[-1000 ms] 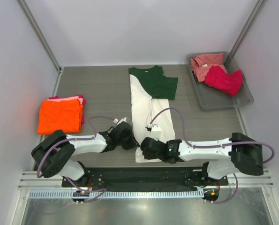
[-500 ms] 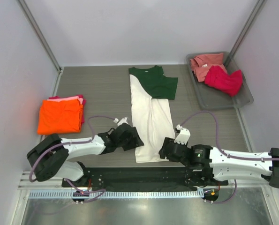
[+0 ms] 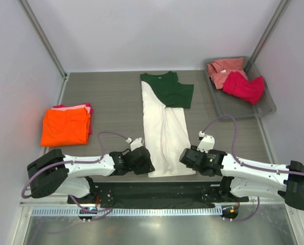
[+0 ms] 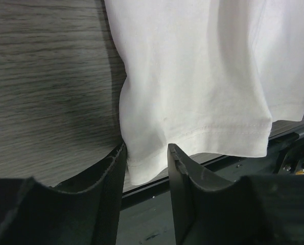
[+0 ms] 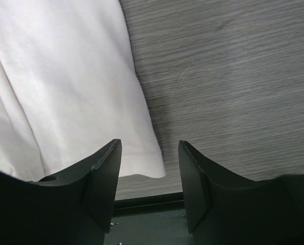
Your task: Fold and stack the t-shirts
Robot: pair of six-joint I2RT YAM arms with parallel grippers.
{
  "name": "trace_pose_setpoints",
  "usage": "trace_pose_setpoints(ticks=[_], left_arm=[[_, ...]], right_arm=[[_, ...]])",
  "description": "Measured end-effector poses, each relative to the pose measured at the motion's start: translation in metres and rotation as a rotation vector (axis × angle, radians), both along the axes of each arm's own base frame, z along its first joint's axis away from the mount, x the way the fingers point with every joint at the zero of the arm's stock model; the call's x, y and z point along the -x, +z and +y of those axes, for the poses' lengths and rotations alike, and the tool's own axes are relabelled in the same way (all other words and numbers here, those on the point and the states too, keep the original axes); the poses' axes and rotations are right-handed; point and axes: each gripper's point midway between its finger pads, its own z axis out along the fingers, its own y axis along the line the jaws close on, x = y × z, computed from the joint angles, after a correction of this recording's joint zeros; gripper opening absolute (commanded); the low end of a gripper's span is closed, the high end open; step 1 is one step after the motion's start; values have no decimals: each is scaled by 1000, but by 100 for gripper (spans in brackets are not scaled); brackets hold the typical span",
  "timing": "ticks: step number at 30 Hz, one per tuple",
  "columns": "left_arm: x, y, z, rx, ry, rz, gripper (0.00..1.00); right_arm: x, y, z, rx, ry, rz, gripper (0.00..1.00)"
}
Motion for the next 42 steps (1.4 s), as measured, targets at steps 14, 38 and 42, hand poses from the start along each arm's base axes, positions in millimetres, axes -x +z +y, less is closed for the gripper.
trace_pose_setpoints(ticks=[14, 38, 42], left_arm=[[11, -7, -16, 83, -5, 42, 0], [-11, 46, 27, 114, 10, 23, 0], [-33, 78, 19, 184, 14, 1, 0]], right_arm=[[9, -33, -2, 27, 84, 182, 16], [-7, 21, 47, -188, 189, 108, 1], [-37, 48, 46, -192, 160, 42, 1]])
